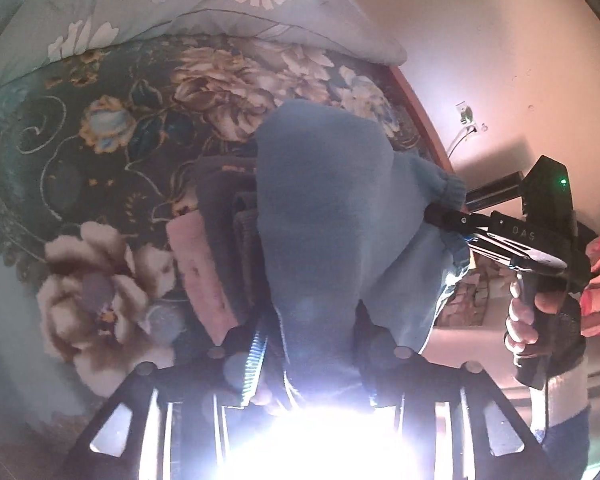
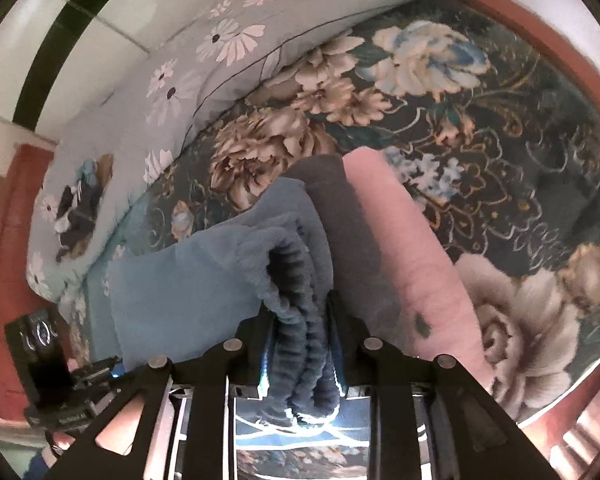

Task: Fold clothes
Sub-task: 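Lift the folded sweatpants with both grippers and carry them onto the pink clothes stack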

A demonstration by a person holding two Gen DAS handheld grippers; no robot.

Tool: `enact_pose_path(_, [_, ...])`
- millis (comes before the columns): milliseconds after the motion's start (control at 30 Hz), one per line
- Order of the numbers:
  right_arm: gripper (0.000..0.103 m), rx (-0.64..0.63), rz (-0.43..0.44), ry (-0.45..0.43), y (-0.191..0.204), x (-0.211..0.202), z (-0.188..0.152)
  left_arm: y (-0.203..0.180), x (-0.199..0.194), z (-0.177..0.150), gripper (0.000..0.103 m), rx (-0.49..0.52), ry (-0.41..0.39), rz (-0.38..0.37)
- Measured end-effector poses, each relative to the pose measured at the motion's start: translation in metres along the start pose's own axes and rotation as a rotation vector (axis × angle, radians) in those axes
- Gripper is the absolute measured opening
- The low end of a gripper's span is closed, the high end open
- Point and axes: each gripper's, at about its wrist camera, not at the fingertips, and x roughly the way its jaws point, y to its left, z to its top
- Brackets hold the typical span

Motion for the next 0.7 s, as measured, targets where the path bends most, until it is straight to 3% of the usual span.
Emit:
enact_pose_path(233, [0.032, -0.024, -0.044, -0.037, 0.009, -0.014, -0.003, -0.018, -0.023, 0.002, 0.049, 0.131, 0.014, 0.064])
enact_pose_path(300, [0.038, -0.03, -0.053, -0.058, 0.009, -0.025, -0.005, -0.024, -0.038, 0.003, 0.05, 0.2, -0.001, 0.121])
enact_pose_path(433, [0.041, -0.071, -0.103, -0.127, 0.012, -0.054, -0.016, -0.04, -0.066, 0.014, 0.05, 0.298, -0.086, 0.198])
enact_pose_path(600, [0.041, -0.15, -0.133, -0.171, 0.039, -0.063, -0.022, -0.065, -0.071, 0.035, 0.052, 0.295, -0.13, 0.148])
enact_pose_path(700, [0.041, -0.217, -0.124, -0.208, 0.058, -0.064, -0.029, -0.079, -0.06, 0.041, 0.052, 0.322, -0.131, 0.162])
